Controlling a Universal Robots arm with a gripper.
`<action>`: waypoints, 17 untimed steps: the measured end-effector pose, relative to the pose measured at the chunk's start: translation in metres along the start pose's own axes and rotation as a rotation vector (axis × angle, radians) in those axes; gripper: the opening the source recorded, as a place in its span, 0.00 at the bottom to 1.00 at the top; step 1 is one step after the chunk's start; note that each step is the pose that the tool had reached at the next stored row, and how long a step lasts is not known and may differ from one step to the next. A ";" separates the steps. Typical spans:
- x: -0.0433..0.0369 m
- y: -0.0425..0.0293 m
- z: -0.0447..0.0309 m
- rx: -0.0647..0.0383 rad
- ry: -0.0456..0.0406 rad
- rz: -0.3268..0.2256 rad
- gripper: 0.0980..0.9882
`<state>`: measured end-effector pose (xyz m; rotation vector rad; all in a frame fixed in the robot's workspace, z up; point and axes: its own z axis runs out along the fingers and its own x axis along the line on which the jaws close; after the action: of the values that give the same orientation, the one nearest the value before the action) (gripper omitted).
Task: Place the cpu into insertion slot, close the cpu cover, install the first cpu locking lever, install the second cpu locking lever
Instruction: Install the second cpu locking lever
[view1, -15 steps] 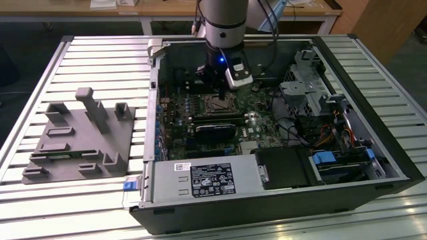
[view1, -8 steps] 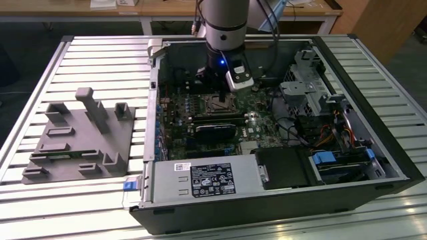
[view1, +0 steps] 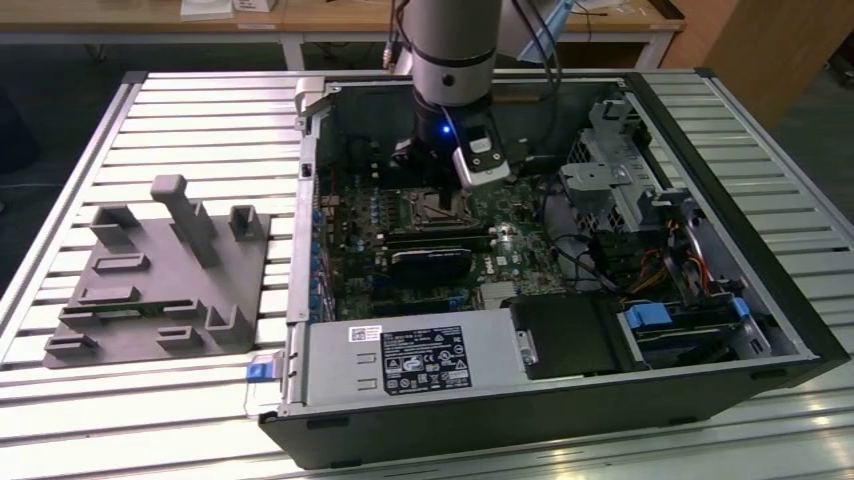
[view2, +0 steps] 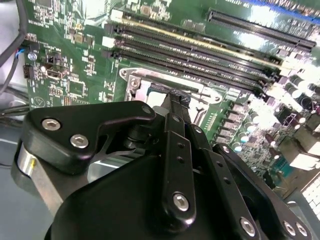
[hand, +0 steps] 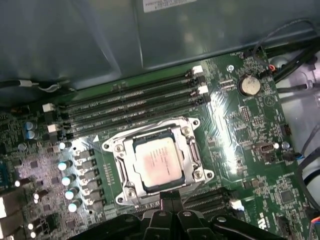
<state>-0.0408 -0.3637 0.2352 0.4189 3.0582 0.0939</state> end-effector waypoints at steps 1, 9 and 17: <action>-0.0004 -0.0014 -0.0002 0.001 -0.0001 0.000 0.01; -0.0022 -0.0107 -0.0011 0.003 -0.0005 -0.005 0.01; 0.0004 -0.0130 0.0033 -0.001 0.0047 -0.083 0.01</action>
<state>-0.0445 -0.3758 0.2310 0.2923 3.0750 0.0930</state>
